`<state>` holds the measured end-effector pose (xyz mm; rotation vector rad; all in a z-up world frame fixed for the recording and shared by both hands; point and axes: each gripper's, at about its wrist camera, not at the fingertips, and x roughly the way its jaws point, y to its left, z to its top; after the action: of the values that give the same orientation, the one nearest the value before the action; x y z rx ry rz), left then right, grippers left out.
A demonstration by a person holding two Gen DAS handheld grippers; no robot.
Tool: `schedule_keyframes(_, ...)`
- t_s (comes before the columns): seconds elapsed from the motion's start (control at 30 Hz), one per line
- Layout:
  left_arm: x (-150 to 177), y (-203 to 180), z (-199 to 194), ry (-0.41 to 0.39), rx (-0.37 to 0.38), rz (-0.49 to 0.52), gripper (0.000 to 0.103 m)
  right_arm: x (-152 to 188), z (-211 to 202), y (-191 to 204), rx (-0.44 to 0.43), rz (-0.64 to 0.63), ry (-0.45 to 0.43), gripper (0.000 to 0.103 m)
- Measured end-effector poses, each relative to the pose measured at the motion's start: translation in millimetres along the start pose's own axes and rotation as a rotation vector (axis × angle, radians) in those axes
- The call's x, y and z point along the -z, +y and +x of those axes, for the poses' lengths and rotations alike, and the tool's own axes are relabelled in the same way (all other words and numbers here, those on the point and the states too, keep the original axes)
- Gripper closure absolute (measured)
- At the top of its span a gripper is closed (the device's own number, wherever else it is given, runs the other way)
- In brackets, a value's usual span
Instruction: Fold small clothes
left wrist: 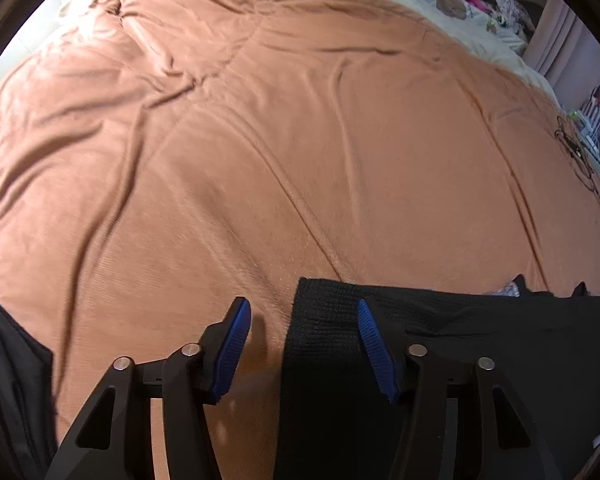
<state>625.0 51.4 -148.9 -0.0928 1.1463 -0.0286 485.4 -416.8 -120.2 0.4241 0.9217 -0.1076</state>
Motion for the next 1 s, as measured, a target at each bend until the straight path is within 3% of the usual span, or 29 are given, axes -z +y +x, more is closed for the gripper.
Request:
schedule_keyframes(0.07,1.6,1.1,7.7,0.021,0.019,-0.020,0.081,-3.4,9.3,-7.4,-0.017,0.023,0.012,0.069)
schedule_keyframes(0.13,3.0,3.0,9.4,0.007,0.022,-0.036,0.086,-7.4,13.8,-11.8,-0.029,0.049,0.003,0.076)
schedule_keyframes(0.2,4.1,3.0,6.3,-0.006,0.021,-0.028,0.091,-11.9,14.2,-18.3,-0.061,0.077,-0.010,0.095)
schedule_keyframes(0.3,6.2,9.1,-5.6,-0.041,0.036,-0.040,0.093,-13.2,5.7,-17.4,-0.056,0.060,-0.047,0.100)
schedule_keyframes(0.67,2.3,15.6,-46.2,-0.136,0.011,-0.042,0.094,-1.8,-43.0,2.2,-0.029,0.039,-0.172,0.100)
schedule_keyframes(0.9,-7.2,12.8,-27.2,-0.136,-0.008,-0.047,0.094,-4.9,-22.1,2.4,0.040,0.034,-0.168,0.100)
schedule_keyframes(1.0,-10.0,9.7,-4.9,-0.073,-0.033,-0.051,0.089,-9.6,-4.7,4.7,0.047,0.047,-0.142,0.100)
